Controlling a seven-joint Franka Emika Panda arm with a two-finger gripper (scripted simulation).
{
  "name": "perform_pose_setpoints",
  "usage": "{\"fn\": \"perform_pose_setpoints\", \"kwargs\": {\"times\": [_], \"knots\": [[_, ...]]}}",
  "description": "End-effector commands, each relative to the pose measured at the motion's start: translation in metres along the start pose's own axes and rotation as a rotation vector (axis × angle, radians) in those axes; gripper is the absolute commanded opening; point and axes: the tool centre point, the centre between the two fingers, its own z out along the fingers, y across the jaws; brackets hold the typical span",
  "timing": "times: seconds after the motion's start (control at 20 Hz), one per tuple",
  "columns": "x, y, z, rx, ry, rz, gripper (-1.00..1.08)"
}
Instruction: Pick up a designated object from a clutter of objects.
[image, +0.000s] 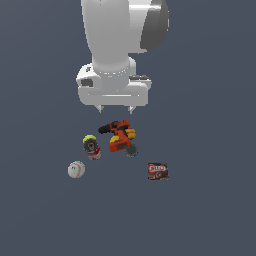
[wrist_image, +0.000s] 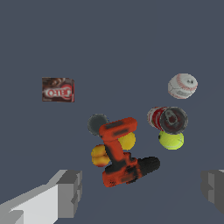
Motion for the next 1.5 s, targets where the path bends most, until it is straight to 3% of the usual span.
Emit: {"fn": "perform_pose_setpoints", "kwargs": {"times": [0.0, 0.45, 0.95, 1.45], "knots": [[0.000, 0.000, 0.000, 0.000, 0.000, 0.000, 1.00], [0.007, -0.002, -0.017, 0.023, 0.052, -0.012, 1.00], [0.010, 0.001, -0.014, 0.021, 0.051, -0.029, 1.00], [0.028, 0.018, 0.003, 0.016, 0.051, -0.132, 1.00]]}}
